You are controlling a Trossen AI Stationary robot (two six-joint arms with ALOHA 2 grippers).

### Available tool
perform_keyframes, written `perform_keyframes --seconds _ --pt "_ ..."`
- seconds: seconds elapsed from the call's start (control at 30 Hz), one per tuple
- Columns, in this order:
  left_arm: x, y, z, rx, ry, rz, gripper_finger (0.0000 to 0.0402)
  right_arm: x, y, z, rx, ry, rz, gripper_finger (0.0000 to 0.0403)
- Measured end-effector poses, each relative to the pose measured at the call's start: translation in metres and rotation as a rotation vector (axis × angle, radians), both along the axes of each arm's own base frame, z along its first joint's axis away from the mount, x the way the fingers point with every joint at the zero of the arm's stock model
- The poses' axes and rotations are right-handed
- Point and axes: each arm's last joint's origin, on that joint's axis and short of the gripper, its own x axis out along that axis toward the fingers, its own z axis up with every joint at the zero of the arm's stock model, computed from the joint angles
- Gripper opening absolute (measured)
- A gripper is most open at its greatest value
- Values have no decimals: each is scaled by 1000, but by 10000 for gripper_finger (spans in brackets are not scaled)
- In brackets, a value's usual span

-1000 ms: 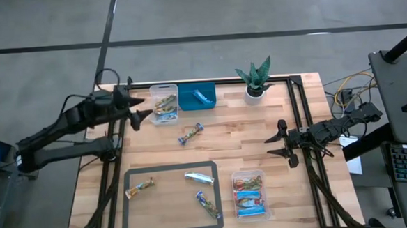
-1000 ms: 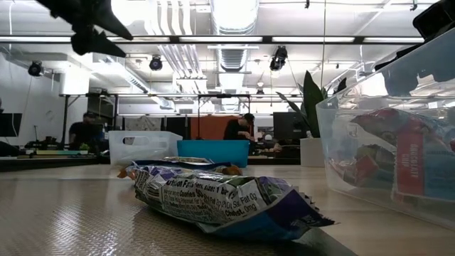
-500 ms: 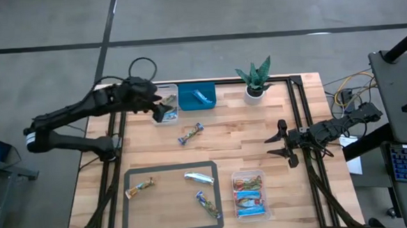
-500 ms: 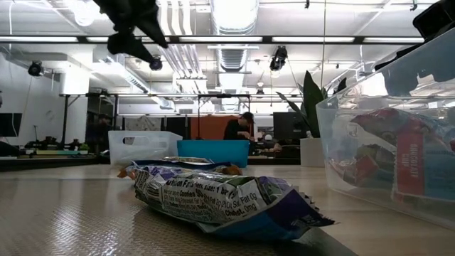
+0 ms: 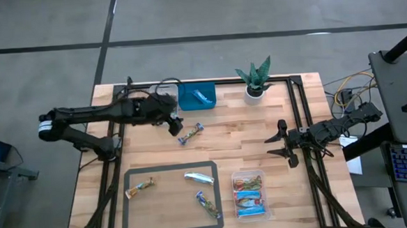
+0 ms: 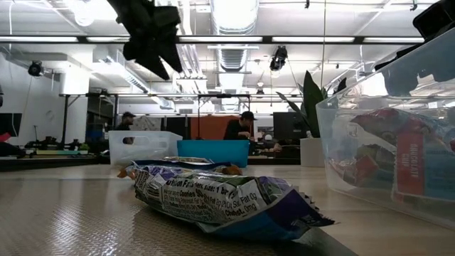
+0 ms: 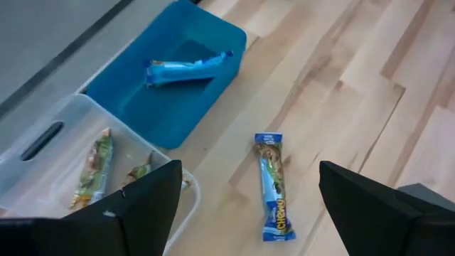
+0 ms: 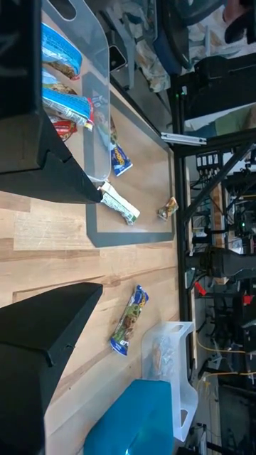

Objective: Pick and place Granola Bars by type
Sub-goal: Put the blue granola bar into the blue bin

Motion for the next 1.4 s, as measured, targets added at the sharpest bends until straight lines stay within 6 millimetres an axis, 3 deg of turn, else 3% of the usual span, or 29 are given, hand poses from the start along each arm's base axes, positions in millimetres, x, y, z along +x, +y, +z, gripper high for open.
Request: perform_keyframes --seconds 0.5,1.4 --pt "45 -11 -49 -21 133 -27 310 0 0 0 0 0 0 183" --pt "81 -15 -137 -70 340 -144 309 0 0 0 0 0 1 183"
